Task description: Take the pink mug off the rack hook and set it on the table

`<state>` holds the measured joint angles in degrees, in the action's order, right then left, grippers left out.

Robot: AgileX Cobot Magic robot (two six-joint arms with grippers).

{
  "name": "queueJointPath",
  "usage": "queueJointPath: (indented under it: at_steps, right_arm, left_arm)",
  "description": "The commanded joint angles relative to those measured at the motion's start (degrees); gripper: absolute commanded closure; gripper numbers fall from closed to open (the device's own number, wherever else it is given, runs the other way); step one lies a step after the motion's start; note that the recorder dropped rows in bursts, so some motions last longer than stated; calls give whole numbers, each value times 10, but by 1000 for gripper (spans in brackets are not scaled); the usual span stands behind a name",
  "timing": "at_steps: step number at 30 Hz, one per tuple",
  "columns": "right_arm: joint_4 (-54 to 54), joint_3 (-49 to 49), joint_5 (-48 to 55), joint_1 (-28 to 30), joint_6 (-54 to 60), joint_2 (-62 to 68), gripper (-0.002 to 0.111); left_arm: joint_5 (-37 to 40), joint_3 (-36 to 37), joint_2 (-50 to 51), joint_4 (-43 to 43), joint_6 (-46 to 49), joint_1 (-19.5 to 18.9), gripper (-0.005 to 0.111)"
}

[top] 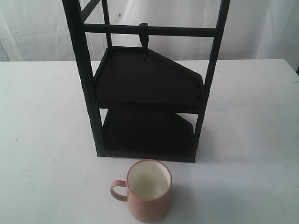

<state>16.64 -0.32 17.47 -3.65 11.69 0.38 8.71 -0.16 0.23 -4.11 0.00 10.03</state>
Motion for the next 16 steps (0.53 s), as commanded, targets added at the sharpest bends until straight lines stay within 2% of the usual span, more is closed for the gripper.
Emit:
queueJointPath:
  at_steps: [1, 16]
  right_arm:
    - [0, 3, -4, 4, 1, -4, 108]
    - [0, 3, -4, 4, 1, -4, 108]
  left_arm:
    - [3, 2, -2, -1, 0, -1, 107]
    - [24, 2, -2, -1, 0, -1, 107]
